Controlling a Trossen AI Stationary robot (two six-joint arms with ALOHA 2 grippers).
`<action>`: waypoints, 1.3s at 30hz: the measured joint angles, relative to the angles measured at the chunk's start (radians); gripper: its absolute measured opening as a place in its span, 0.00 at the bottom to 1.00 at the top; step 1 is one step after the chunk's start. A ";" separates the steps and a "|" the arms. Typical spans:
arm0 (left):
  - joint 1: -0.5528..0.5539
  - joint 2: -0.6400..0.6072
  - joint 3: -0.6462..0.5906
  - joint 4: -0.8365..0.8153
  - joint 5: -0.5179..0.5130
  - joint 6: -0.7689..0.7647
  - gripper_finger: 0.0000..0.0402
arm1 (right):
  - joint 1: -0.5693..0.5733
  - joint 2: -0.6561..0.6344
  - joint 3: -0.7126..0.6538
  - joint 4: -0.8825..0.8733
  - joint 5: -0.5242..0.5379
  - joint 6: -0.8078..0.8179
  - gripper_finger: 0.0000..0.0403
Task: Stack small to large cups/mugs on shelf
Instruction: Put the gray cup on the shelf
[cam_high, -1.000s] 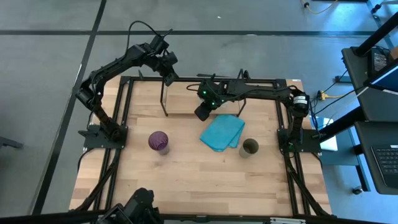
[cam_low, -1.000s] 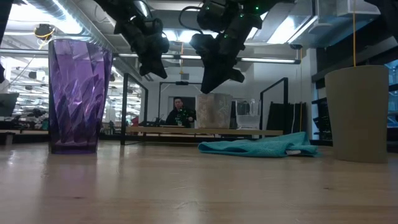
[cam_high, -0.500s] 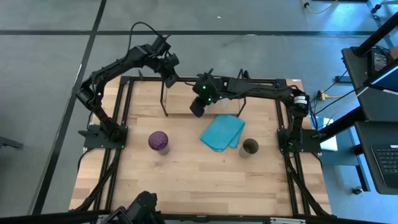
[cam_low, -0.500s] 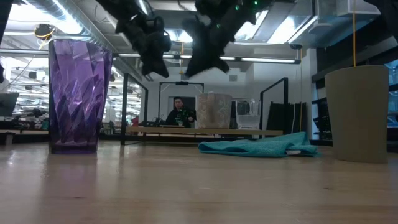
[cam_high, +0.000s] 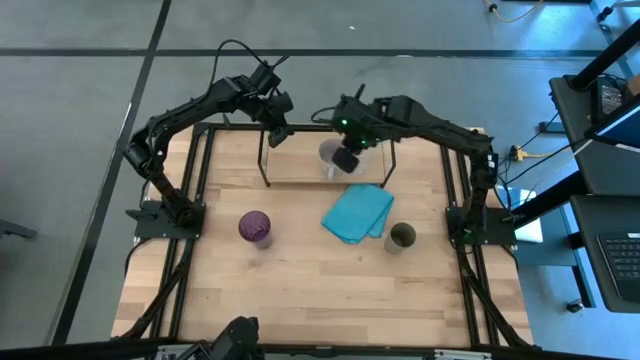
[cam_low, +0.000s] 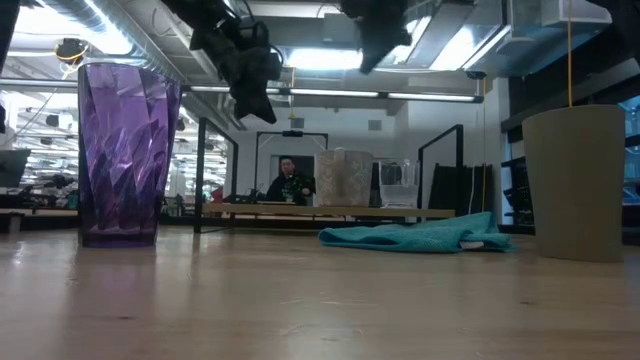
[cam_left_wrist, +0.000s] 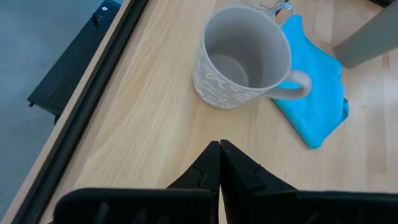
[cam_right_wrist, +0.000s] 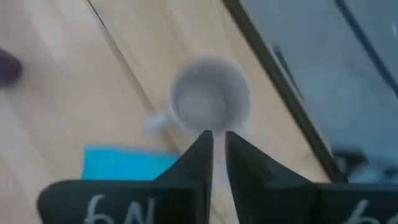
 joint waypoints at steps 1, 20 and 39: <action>-0.002 0.000 0.000 0.000 -0.001 0.004 0.00 | 0.008 0.000 0.009 -0.055 0.002 0.030 0.11; -0.013 -0.187 0.001 0.019 0.046 0.080 0.00 | 0.440 -0.347 -0.440 -0.244 0.108 1.034 0.15; -0.002 -0.187 0.001 -0.030 0.057 0.083 0.00 | 0.545 -0.522 -0.857 -0.150 -0.191 1.478 0.43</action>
